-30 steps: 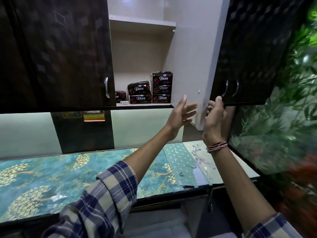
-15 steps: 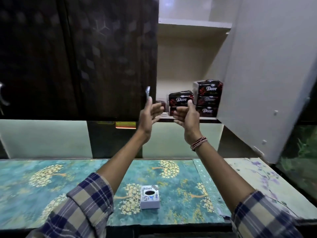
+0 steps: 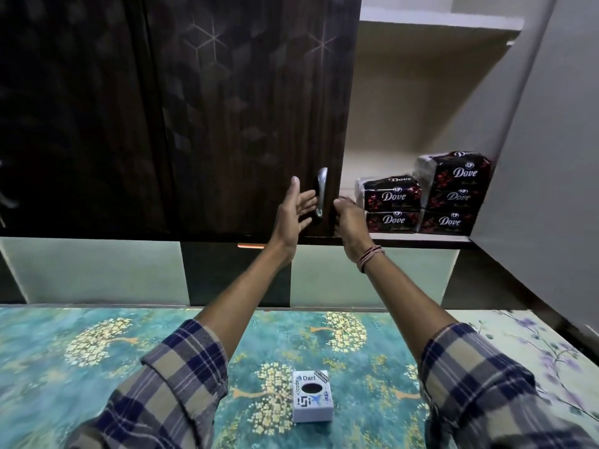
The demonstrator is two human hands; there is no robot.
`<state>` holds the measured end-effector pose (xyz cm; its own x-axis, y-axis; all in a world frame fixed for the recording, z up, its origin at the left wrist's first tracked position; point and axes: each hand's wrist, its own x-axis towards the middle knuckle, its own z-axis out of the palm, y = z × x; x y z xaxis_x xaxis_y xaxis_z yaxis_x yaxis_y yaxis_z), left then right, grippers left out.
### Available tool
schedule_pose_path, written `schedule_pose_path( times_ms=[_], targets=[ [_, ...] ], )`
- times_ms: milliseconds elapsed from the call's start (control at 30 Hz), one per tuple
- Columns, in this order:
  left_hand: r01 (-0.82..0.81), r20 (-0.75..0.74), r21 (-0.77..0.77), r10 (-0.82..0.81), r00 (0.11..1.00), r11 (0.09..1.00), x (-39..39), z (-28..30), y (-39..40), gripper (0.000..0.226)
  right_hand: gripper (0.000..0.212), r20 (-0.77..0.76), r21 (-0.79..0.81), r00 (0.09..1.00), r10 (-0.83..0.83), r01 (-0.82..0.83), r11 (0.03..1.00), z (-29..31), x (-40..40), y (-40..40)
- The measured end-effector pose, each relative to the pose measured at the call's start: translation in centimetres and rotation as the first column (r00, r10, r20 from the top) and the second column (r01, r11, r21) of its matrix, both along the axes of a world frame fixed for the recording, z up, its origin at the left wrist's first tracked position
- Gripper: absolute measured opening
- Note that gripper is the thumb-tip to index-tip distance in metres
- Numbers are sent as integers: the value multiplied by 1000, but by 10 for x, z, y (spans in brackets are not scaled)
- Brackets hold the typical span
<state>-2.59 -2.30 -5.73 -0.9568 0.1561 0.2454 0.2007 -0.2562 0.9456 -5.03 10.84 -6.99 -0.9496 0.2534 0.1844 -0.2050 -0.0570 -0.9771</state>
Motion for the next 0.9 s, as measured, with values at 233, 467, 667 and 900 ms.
schedule_pose_path(
  times_ms=[233, 467, 667, 900],
  targets=[
    [18, -5, -24, -18, 1000, 1000, 15, -1, 4, 81, 34, 18, 64, 999, 27, -28, 998, -10, -12, 9],
    [-73, -46, -7, 72, 996, 997, 52, -5, -5, 76, 27, -38, 140, 988, 148, -142, 980, -16, 51, 17],
    [-329, -41, 192, 342, 939, 925, 105, -17, -11, 72, 33, -114, 133, 940, 323, -307, 942, -19, 117, 3],
    [-468, -22, 286, 494, 869, 836, 180, -37, -41, 64, 59, -136, -73, 878, 459, -471, 879, -17, 178, -49]
  ],
)
